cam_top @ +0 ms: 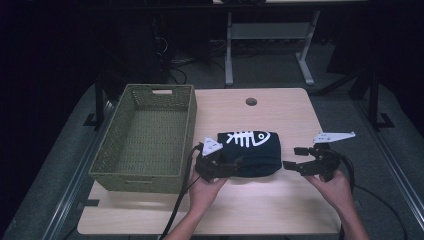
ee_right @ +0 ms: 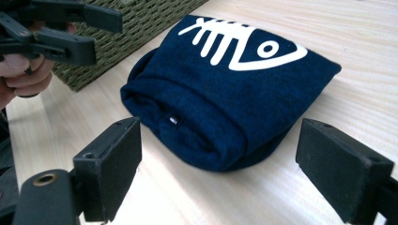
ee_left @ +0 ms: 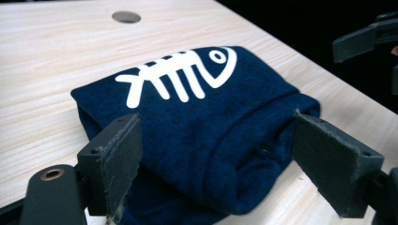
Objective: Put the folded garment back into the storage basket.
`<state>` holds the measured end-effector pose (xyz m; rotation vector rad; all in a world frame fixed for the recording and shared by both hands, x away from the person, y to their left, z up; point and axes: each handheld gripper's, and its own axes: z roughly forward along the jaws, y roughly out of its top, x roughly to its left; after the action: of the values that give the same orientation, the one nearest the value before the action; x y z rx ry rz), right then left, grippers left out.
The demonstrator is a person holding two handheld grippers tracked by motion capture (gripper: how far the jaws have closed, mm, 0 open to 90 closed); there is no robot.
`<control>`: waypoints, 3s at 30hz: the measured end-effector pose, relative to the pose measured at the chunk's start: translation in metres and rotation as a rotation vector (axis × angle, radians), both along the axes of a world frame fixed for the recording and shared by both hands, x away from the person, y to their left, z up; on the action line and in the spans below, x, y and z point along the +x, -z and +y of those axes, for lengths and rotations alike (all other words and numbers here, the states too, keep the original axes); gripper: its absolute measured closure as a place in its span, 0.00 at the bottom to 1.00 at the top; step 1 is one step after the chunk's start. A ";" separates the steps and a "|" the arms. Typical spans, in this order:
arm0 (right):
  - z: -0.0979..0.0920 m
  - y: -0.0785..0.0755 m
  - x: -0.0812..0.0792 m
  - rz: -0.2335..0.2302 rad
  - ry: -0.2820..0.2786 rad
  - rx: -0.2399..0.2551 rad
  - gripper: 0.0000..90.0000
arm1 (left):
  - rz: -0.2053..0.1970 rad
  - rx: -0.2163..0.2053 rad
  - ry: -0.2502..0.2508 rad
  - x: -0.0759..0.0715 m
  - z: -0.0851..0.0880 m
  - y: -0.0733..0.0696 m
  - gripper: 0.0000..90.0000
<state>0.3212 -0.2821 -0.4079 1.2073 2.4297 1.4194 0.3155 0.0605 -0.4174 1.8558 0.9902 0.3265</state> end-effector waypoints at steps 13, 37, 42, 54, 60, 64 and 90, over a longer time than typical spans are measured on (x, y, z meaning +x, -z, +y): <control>0.007 0.001 0.026 0.046 0.014 -0.026 0.16 | 0.057 0.023 -0.068 0.024 -0.002 0.010 0.19; 0.006 0.029 0.059 0.177 0.104 0.013 0.20 | 0.166 0.056 -0.147 0.053 -0.006 0.027 0.21; 0.007 0.034 0.061 0.194 0.112 0.011 0.22 | 0.203 0.032 -0.148 0.056 -0.006 0.031 0.21; 0.009 0.042 0.066 0.230 0.135 0.018 0.26 | 0.234 0.063 -0.166 0.061 -0.007 0.037 0.20; 0.014 0.045 0.067 0.249 0.131 0.010 0.29 | 0.246 0.075 -0.171 0.062 -0.006 0.038 0.20; 0.015 0.047 0.069 0.247 0.127 0.016 0.30 | 0.257 0.066 -0.175 0.064 -0.006 0.040 0.20; 0.039 0.059 0.071 0.280 0.157 -0.044 0.58 | 0.325 0.067 -0.199 0.064 -0.005 0.047 0.29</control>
<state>0.3923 -0.2427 -0.4673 1.6435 2.4525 1.2207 0.3792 0.0555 -0.4640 1.9120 1.4056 0.1792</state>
